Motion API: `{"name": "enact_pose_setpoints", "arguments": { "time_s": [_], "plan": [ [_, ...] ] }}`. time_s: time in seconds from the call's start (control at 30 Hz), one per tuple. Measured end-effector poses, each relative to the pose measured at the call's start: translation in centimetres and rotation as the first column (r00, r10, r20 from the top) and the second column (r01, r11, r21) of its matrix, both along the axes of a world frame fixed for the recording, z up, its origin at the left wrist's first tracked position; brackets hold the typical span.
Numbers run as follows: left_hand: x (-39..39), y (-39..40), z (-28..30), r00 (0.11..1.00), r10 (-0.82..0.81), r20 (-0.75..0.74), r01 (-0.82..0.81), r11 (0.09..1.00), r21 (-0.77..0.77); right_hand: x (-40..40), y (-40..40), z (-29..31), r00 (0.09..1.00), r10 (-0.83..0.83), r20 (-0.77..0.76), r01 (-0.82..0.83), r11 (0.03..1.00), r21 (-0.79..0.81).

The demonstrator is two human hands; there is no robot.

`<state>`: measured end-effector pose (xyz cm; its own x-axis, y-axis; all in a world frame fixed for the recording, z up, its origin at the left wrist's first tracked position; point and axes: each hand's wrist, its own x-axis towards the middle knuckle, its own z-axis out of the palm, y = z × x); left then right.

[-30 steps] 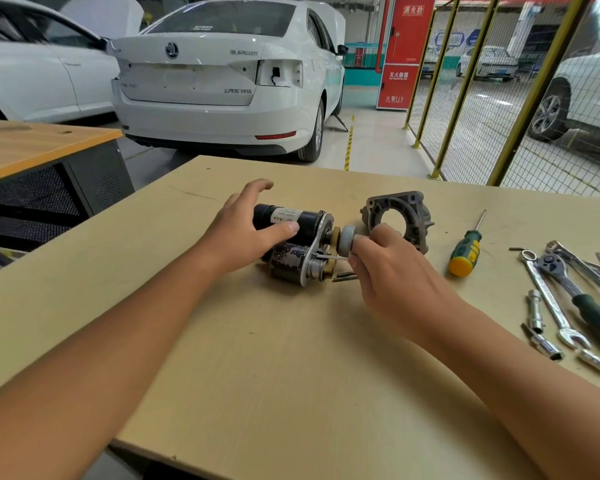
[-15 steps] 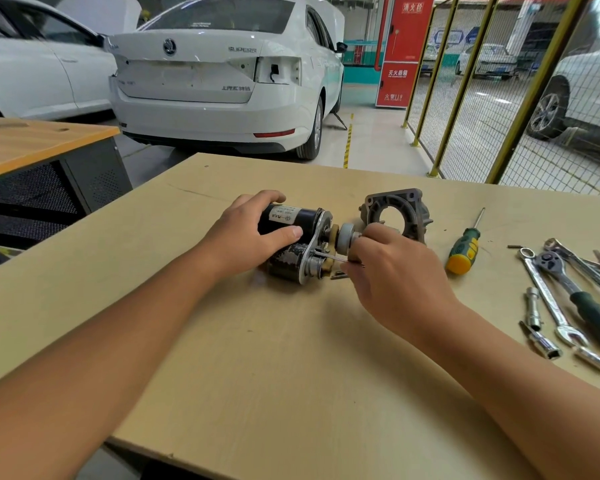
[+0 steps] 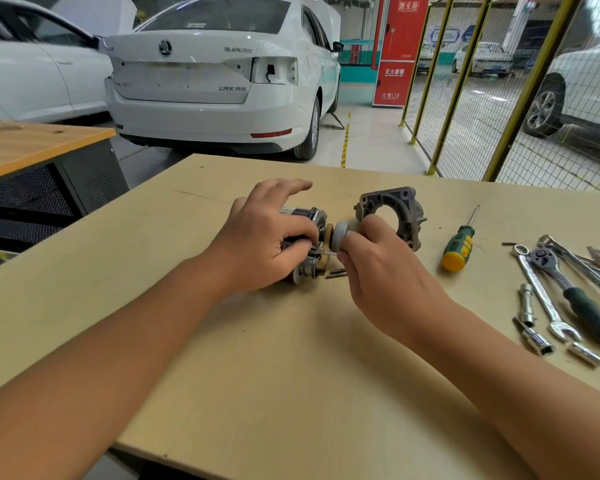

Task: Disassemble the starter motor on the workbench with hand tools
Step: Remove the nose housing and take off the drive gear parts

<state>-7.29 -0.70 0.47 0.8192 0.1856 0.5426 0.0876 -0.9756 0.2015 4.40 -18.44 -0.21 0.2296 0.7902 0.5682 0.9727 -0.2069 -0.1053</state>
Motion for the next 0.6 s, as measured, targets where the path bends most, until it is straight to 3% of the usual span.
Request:
{"name": "enact_pose_setpoints", "arguments": {
  "time_s": [0.3, 0.6],
  "plan": [
    [0.0, -1.1, 0.8, 0.991, 0.041, -0.129, -0.019, 0.985, 0.172, 0.2, -0.2, -0.1, 0.985, -0.12, 0.122, 0.123, 0.992, -0.023],
    [-0.2, -1.5, 1.0, 0.987, 0.069, -0.142, -0.035, 0.973, 0.227, 0.8, 0.1, -0.5, 1.0, -0.006, -0.017, 0.005, 0.999, -0.04]
  ]
}}
